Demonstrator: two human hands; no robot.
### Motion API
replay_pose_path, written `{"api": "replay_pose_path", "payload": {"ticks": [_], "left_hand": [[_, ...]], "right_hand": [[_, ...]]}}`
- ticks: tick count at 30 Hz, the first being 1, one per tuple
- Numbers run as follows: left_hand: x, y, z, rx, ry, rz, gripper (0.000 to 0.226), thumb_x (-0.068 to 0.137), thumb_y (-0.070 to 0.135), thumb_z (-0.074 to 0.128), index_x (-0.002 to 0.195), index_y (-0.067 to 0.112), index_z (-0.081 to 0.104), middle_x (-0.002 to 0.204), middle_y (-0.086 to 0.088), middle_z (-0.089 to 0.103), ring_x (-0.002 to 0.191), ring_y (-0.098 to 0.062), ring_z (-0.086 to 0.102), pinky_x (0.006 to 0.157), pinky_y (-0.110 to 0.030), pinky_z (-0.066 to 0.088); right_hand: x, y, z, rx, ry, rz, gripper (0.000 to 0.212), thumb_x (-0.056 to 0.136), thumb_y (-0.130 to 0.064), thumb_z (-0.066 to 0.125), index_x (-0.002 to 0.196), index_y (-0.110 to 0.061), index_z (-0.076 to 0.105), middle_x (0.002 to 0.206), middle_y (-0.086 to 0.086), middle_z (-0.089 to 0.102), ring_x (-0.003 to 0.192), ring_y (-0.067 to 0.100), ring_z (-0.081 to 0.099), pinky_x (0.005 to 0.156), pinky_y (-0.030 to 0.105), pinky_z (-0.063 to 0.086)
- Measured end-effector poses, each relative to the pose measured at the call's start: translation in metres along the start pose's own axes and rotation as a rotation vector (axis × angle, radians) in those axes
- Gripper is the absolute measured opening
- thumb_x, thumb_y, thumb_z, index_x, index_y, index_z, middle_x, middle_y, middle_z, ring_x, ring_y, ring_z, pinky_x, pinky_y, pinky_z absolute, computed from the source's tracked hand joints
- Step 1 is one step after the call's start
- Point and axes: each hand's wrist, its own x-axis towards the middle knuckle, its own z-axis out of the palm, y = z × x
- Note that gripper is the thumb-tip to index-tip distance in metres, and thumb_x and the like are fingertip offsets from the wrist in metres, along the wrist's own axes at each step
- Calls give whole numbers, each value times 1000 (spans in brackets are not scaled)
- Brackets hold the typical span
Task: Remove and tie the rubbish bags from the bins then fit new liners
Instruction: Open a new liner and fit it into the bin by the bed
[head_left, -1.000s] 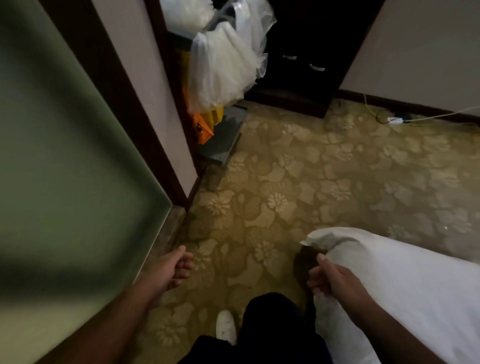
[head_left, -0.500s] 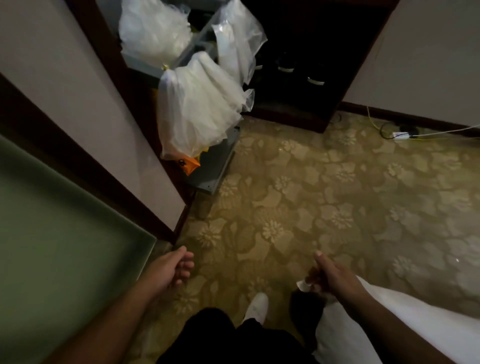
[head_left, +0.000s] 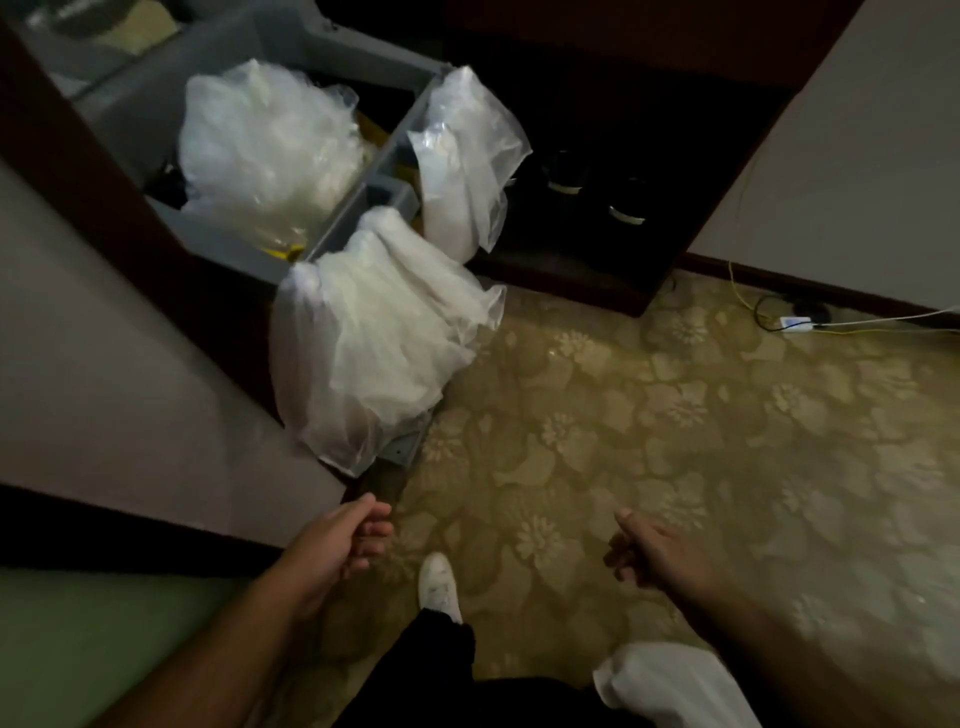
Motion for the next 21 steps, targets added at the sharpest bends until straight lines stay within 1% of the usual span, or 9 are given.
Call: {"api": "replay_pose_path", "payload": {"ticks": [2, 7, 9, 11, 13, 15, 18, 21], "left_hand": [[20, 23, -2, 26, 6, -4, 36, 103, 37, 44, 108, 9, 67, 84, -5, 68, 62, -11, 57, 49, -20, 40], [46, 61, -3, 25, 29, -26, 34, 102, 37, 46, 105, 13, 69, 85, -2, 71, 62, -10, 57, 48, -17, 40], [51, 69, -6, 6, 48, -38, 33, 102, 37, 46, 104, 14, 69, 87, -3, 71, 62, -10, 56, 52, -19, 41], [55, 73, -9, -38, 93, -38, 31, 103, 34, 46, 102, 13, 69, 84, -3, 71, 61, -10, 58, 55, -21, 41], [57, 77, -11, -82, 138, -31, 30, 103, 29, 45, 98, 9, 68, 79, -3, 72, 56, -9, 59, 49, -18, 43], [56, 81, -11, -130, 188, -27, 29, 103, 24, 44, 94, 7, 66, 81, -8, 70, 57, -11, 60, 47, -18, 45], [52, 85, -8, -292, 292, -5, 31, 104, 20, 40, 88, 7, 62, 87, -15, 66, 68, -20, 62, 58, -27, 46], [46, 85, 5, -487, 420, 17, 28, 105, 22, 39, 96, 9, 62, 87, -14, 66, 75, -25, 61, 66, -35, 47]], "right_hand": [[18, -24, -1, -3, 18, -13, 50, 102, -43, 49, 91, 0, 71, 81, 16, 76, 70, 25, 64, 65, 32, 45], [58, -73, 6, 33, -3, 1, 48, 101, -43, 51, 92, 0, 71, 83, 17, 76, 69, 24, 64, 62, 31, 43], [74, -89, 10, 25, -38, -7, 48, 102, -42, 50, 94, 1, 70, 84, 18, 76, 68, 23, 63, 60, 30, 42], [91, -108, 14, -1, -90, -12, 47, 102, -43, 49, 96, -1, 70, 86, 17, 76, 69, 21, 63, 61, 30, 43], [108, -126, 17, -32, -144, -37, 47, 102, -44, 49, 94, -3, 70, 86, 17, 76, 70, 22, 63, 64, 32, 43], [126, -145, 18, -64, -196, -81, 45, 102, -43, 49, 92, -4, 70, 86, 19, 75, 70, 23, 62, 67, 34, 42], [148, -181, 18, -130, -296, -157, 42, 102, -41, 50, 92, -5, 70, 88, 22, 73, 70, 23, 62, 67, 35, 42], [168, -221, 14, -217, -411, -257, 41, 103, -38, 49, 93, -4, 70, 87, 21, 73, 70, 22, 63, 66, 34, 44]]}}
